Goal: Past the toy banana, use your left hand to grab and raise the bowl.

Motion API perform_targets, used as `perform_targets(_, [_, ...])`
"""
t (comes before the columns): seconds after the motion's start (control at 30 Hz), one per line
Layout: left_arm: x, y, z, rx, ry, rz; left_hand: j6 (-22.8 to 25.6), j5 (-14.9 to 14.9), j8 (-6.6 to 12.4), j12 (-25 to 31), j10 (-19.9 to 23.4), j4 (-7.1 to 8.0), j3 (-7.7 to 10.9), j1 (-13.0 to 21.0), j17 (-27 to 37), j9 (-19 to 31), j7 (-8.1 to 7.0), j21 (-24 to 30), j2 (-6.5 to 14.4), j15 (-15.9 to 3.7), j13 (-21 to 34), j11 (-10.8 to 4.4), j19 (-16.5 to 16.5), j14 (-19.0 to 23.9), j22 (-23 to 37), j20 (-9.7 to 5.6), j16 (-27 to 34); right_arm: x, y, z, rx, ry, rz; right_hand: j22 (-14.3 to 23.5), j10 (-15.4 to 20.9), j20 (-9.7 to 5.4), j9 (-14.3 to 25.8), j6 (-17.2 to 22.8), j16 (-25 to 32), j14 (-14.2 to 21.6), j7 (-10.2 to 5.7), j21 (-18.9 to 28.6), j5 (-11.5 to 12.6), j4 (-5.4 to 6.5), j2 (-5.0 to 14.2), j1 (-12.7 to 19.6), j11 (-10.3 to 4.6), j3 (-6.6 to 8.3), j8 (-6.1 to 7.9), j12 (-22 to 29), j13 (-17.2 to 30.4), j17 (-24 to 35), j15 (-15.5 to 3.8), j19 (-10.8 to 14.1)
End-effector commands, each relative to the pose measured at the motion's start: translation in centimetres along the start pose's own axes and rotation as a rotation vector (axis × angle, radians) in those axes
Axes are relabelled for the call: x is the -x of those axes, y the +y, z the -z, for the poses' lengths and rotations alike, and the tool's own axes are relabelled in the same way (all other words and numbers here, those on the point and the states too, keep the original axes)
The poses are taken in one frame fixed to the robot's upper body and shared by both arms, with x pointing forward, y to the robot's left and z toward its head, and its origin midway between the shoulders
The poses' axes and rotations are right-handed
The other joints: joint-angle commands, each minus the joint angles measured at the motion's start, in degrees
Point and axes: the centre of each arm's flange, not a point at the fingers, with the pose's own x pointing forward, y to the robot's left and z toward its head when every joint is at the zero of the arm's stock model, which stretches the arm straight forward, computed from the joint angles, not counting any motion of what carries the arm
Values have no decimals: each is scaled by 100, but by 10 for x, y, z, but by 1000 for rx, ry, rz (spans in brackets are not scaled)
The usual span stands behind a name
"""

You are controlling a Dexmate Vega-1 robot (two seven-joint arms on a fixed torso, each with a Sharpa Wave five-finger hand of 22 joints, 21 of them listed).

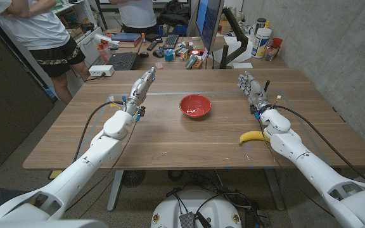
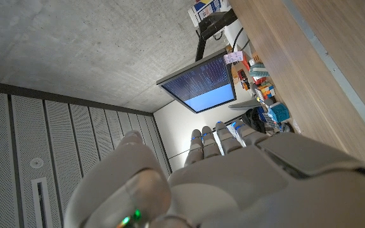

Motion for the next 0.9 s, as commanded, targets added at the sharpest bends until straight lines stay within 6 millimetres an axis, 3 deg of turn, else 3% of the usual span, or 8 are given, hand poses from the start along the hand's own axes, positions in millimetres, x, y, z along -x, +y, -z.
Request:
perform_targets(0.03, [1,-8,-8,-24,-27,18,44,16,48,29,47,-38,10,73,23,19,10,37,-6,-20,35,-8,30,50,17,-410,21,-1,-1,-1,1,-7,0,18,83,-14,24,42,29,53,-14,-23,18,-8,34,-19,0,5,30,10,30,19,10,6])
perform_targets(0.9, [2,-22,-21,-158,-41,56,80,2,42,13,64,-101,22,182,27,18,-3,28,5,-17,38,-10,44,69,22,-399,2,1,2,3,-6,-5,-3,18,77,-12,24,46,27,61,-17,-48,17,-14,28,-32,-5,-7,28,3,31,19,0,25])
